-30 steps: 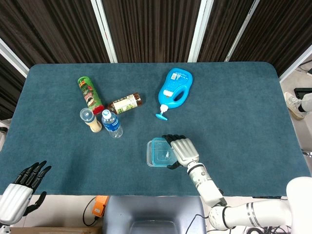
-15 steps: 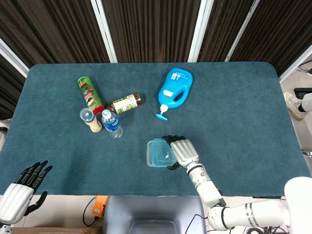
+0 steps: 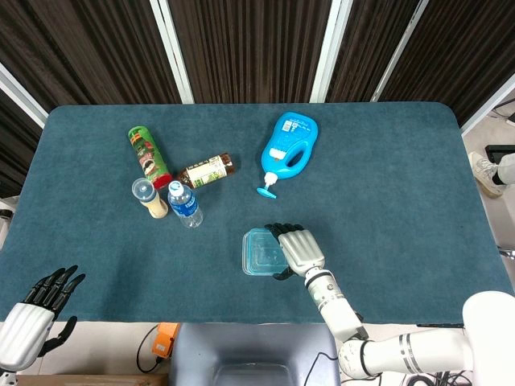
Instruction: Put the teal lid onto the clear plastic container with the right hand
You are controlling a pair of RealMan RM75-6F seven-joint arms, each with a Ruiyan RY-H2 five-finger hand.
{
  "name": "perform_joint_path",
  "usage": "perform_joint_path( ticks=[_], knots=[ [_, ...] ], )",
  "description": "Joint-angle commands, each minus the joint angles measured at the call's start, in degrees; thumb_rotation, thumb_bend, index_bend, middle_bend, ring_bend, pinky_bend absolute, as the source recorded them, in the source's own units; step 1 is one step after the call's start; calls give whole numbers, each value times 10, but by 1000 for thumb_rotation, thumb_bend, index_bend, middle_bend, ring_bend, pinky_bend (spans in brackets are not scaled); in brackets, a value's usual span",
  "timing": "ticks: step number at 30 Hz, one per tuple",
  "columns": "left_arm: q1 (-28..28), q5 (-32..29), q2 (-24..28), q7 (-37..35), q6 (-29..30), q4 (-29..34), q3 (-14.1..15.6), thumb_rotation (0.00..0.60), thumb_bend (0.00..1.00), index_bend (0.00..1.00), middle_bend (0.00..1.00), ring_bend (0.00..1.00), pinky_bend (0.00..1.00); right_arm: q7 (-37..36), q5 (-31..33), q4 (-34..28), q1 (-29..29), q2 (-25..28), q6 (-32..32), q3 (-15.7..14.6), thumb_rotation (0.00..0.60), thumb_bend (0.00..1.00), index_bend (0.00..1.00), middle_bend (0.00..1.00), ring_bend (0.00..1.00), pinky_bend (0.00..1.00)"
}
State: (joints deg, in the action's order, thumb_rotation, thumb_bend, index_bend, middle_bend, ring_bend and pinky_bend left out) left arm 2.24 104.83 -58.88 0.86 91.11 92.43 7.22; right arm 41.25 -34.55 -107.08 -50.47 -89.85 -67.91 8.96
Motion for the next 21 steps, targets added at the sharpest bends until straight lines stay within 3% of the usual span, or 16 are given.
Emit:
perform_joint_path(
  ticks=[1,21],
  knots=[
    [0,0,0,-1,1,0,0,600,431,0,0,0,161,2,1,2,-1,-2,0,0,600,272,751,470,422,586],
    [-1,1,0,-1,2,-1,0,600,431,0,0,0,161,-4,-9,-1,6,6,3,-5,600,273,751,470,422,586]
  ],
)
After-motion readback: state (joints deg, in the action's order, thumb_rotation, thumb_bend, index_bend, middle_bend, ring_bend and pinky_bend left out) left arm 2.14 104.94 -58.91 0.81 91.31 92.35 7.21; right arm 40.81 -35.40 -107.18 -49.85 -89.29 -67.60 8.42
